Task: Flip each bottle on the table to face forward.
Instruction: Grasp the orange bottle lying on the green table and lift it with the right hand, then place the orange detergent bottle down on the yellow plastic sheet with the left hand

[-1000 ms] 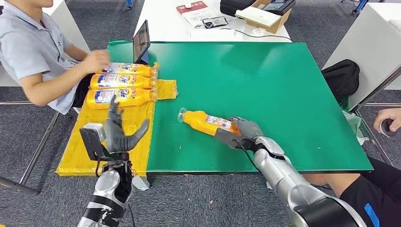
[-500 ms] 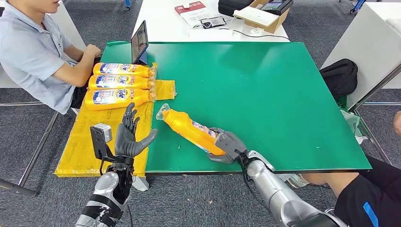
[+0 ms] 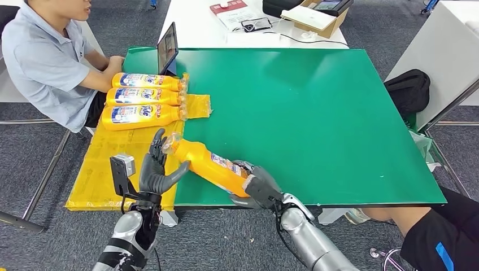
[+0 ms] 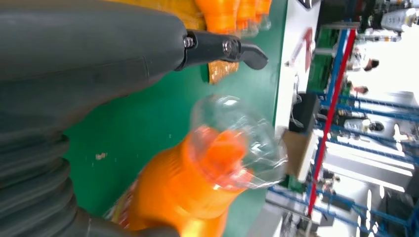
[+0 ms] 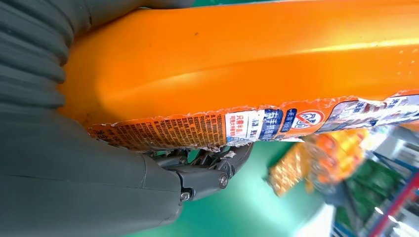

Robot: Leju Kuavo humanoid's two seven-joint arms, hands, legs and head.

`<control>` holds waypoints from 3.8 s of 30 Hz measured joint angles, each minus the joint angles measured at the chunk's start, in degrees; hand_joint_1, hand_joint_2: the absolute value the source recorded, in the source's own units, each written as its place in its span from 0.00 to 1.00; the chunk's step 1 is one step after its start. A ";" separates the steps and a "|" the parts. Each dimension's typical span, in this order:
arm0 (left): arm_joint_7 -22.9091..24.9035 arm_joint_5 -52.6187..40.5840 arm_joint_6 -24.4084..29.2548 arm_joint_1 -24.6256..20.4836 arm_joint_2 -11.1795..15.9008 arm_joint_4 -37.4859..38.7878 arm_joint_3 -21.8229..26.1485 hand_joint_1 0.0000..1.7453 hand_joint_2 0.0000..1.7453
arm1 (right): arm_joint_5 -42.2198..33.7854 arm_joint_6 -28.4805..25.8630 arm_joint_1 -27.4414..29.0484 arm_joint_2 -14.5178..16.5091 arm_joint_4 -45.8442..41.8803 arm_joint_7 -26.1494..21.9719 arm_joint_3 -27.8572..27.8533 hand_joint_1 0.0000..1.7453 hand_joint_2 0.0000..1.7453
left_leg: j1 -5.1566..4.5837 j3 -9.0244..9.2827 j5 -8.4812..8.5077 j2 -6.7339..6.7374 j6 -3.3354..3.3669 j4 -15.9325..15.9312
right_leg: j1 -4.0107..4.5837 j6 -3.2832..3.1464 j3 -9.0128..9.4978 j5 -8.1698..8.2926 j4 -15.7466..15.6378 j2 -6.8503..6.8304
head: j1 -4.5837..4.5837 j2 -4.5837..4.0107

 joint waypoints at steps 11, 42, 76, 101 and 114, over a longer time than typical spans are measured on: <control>-1.44 -1.22 -7.11 4.26 0.14 -3.87 -3.75 0.00 1.00 | 1.41 -5.39 1.32 -0.04 -6.01 -0.43 2.64 1.00 1.00 | -0.01 -0.10 -0.02 -0.01 0.01 0.00 | 0.00 0.00 -0.12 -0.01 -0.01 0.00 | 0.02 0.00; 5.03 8.62 -10.10 2.71 0.29 -2.23 -7.64 0.00 1.00 | 12.03 -24.67 -1.75 6.31 6.81 -0.77 13.62 1.00 1.00 | 0.00 -0.22 0.00 -0.04 0.00 -0.01 | -0.01 -0.01 -0.23 -0.01 0.01 -0.02 | 0.02 0.00; -0.45 11.57 -1.59 4.19 -1.09 -6.33 -7.13 1.00 1.00 | 0.80 -30.63 -0.33 10.17 8.21 -5.83 15.72 0.00 0.00 | 0.01 -0.23 0.00 -0.01 0.00 -0.01 | 0.00 -0.01 -0.29 -0.02 0.01 -0.01 | 0.02 0.00; 6.10 -54.71 32.57 -19.89 5.75 24.61 -3.34 1.00 1.00 | -2.91 -39.01 5.41 7.19 -8.78 -6.27 12.68 0.00 0.00 | 0.02 -0.23 0.09 0.00 -0.01 0.01 | 0.00 -0.01 -0.30 0.03 0.07 -0.02 | 0.02 0.00; 19.48 -70.94 22.15 -30.33 7.76 43.22 -6.61 0.93 1.00 | -5.26 -36.20 5.88 6.64 -8.78 -6.27 12.68 0.00 0.00 | 0.02 -0.27 0.08 0.00 -0.02 0.00 | 0.01 -0.02 -0.32 0.01 0.07 -0.02 | 0.02 0.00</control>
